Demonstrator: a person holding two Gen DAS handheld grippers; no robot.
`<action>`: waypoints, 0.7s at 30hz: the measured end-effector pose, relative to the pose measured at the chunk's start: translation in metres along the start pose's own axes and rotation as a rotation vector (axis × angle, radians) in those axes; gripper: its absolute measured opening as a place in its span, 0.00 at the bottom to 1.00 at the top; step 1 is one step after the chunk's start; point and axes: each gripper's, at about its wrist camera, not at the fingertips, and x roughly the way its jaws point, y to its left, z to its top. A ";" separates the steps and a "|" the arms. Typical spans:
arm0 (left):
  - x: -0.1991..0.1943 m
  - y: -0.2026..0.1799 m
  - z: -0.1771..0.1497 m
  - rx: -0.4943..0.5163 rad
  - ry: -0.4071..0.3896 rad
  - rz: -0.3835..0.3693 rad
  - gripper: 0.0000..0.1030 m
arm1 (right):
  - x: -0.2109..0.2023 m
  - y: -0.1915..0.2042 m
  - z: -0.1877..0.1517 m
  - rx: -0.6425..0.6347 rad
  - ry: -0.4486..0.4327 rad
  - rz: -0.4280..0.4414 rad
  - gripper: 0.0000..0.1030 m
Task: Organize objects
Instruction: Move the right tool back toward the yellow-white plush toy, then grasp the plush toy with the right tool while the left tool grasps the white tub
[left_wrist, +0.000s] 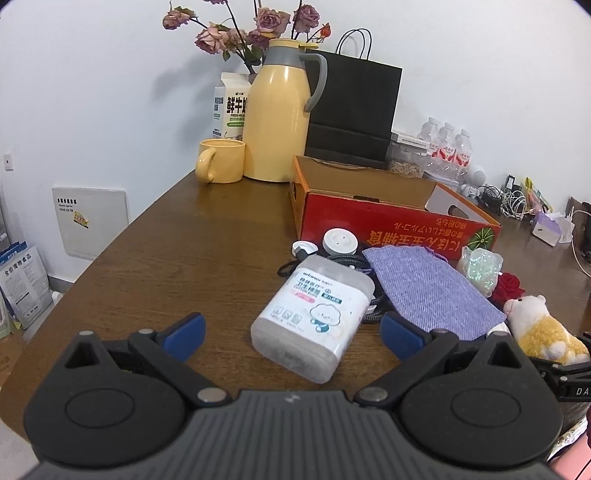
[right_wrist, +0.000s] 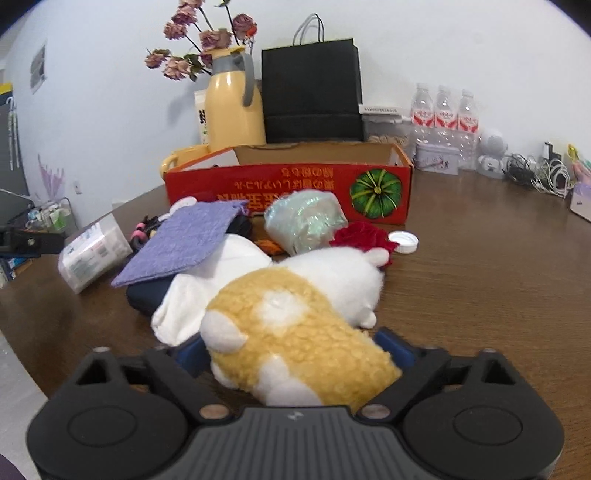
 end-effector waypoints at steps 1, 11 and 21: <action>0.002 -0.001 0.000 0.003 0.003 -0.002 1.00 | 0.000 0.000 0.000 -0.003 0.000 0.007 0.79; 0.029 -0.006 0.001 0.063 0.053 0.006 1.00 | -0.013 -0.004 0.000 0.006 -0.064 0.021 0.69; 0.056 -0.012 0.004 0.128 0.087 -0.005 0.94 | -0.025 -0.004 0.005 -0.011 -0.109 0.013 0.69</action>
